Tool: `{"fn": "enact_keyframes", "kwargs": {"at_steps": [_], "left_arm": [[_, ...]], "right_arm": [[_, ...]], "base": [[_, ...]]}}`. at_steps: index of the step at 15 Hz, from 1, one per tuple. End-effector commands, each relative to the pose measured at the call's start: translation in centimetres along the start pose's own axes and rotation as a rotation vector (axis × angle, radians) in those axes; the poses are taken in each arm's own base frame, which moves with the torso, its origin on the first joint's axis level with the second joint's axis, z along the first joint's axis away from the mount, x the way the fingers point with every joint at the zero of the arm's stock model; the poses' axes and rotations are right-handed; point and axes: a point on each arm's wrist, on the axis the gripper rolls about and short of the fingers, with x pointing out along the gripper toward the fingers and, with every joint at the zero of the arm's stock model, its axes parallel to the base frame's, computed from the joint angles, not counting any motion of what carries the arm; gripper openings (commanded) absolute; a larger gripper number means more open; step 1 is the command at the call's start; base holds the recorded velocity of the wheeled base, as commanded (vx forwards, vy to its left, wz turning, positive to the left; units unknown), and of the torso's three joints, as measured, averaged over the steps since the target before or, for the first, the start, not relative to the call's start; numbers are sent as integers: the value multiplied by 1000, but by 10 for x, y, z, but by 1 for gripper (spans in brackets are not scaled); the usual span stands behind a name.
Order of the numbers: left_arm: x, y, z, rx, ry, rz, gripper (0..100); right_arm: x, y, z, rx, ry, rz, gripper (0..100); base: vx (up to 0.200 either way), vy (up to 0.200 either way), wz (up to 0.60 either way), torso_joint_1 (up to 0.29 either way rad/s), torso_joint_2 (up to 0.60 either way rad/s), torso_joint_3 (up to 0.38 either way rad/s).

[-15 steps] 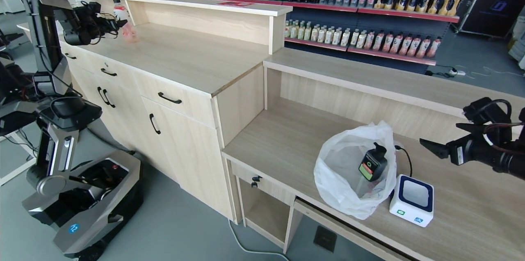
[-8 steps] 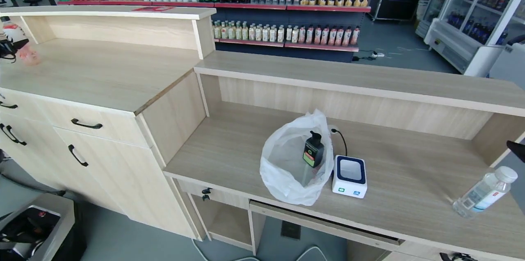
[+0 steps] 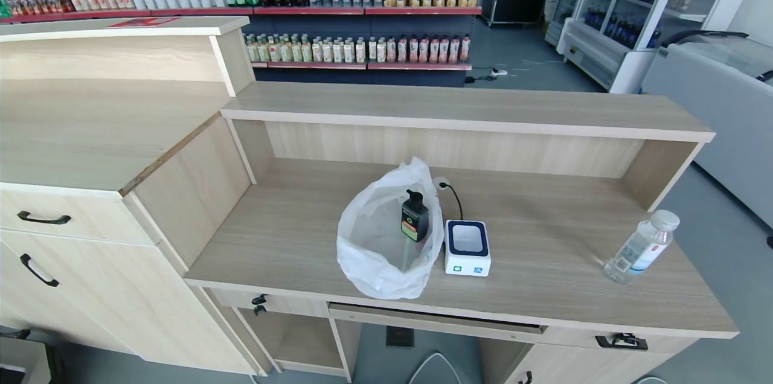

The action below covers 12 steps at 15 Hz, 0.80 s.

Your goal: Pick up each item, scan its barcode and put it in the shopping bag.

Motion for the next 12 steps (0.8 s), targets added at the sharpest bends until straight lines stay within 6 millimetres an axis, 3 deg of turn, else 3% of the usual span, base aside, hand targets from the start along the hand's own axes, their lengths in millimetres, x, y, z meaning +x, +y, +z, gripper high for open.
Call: {"fn": "enact_keyframes", "kwargs": {"at_steps": [1, 3, 5, 8, 12], "left_arm": [[0, 0, 0, 0, 0, 1, 100], [0, 0, 0, 0, 0, 1, 100], [0, 0, 0, 0, 0, 1, 100], [0, 0, 0, 0, 0, 1, 100], [0, 0, 0, 0, 0, 1, 100]], "right_arm": [[39, 5, -35, 44, 30, 170, 100], [48, 7, -42, 3, 6, 210, 100], [44, 6, -41, -18, -3, 208, 100], [19, 3, -24, -16, -17, 201, 100], [-7, -2, -26, -10, -51, 255, 100]], "base": [[0, 0, 0, 0, 0, 0], [0, 0, 0, 0, 0, 0], [0, 0, 0, 0, 0, 0], [0, 0, 0, 0, 0, 0], [0, 0, 0, 0, 0, 0]]}}
